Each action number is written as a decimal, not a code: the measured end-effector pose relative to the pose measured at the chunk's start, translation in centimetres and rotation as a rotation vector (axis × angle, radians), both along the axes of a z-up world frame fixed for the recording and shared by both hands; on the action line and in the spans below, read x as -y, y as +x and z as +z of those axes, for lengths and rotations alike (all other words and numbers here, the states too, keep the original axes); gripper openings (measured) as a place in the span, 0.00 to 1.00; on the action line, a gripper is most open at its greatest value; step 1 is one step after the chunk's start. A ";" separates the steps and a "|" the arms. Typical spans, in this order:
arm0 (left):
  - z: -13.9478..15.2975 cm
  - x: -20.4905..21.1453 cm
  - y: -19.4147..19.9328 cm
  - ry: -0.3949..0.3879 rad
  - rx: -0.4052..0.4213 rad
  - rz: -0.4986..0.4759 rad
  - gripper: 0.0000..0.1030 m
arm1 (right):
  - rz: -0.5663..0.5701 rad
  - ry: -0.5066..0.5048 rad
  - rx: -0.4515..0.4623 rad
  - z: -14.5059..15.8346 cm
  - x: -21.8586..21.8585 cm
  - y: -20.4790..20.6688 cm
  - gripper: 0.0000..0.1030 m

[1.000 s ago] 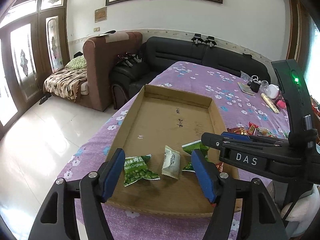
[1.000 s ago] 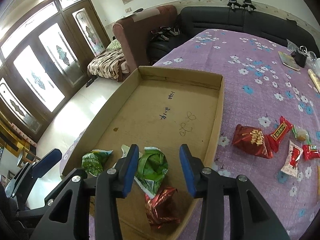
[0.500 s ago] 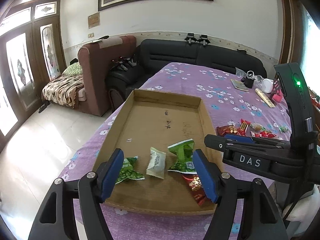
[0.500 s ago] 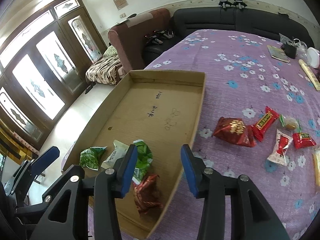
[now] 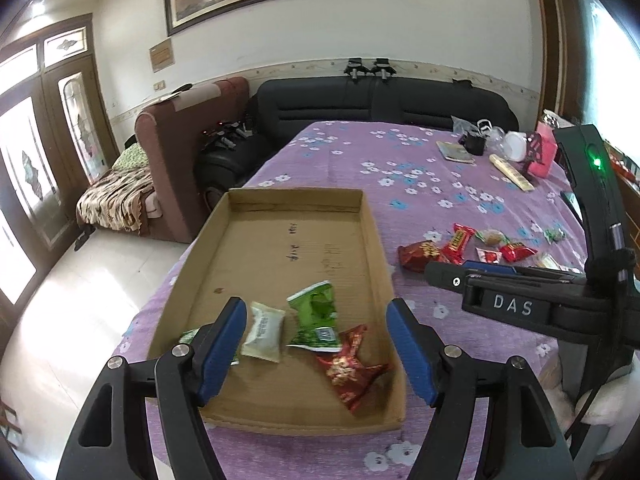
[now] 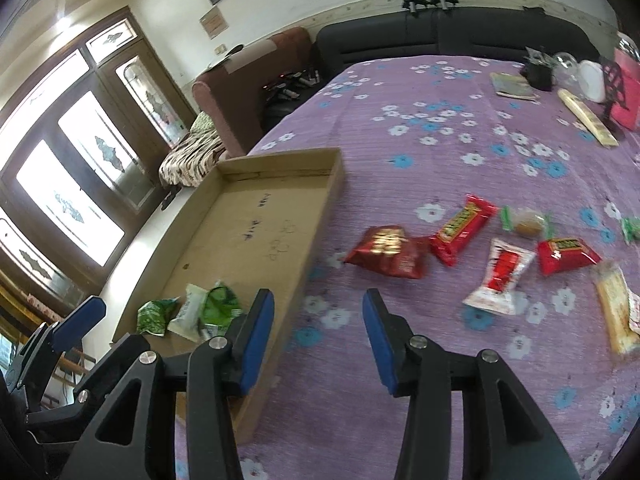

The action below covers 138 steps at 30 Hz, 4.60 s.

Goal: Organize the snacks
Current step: 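Move both tools back toward the remaining red snacks, then grasp the red candy bar with the right tool while the left tool grasps the red-and-white packet, then carry both held snacks over the cardboard tray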

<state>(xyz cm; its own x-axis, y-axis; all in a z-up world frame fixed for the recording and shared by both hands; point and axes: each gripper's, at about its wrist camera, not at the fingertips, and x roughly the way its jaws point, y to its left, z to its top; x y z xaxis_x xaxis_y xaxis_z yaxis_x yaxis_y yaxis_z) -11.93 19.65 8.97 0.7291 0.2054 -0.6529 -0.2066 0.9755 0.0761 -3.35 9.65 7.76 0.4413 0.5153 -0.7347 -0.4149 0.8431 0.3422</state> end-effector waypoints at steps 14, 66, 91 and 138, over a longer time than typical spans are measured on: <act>-0.8 4.8 2.7 0.002 -0.058 -0.102 0.74 | -0.157 0.030 -0.004 -0.6 10.0 2.2 0.44; -5.8 12.5 14.0 -0.373 -0.211 -0.394 0.74 | -0.117 -0.139 0.027 -4.1 14.4 8.3 0.16; -6.1 11.7 14.3 -0.355 -0.158 -0.357 0.22 | -0.243 -0.252 0.212 -0.7 14.6 6.6 0.17; -3.5 -9.8 2.4 -0.460 0.076 -0.010 0.23 | 0.064 -0.585 0.469 2.7 -7.8 -2.4 0.17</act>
<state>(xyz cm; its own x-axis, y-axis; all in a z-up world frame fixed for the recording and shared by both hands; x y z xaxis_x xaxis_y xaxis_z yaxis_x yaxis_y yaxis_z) -9.52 29.45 5.48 0.7788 -0.1007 -0.6191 -0.1852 0.9061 -0.3803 -5.71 17.45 10.42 0.7575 0.1342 -0.6390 -0.4616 0.8022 -0.3787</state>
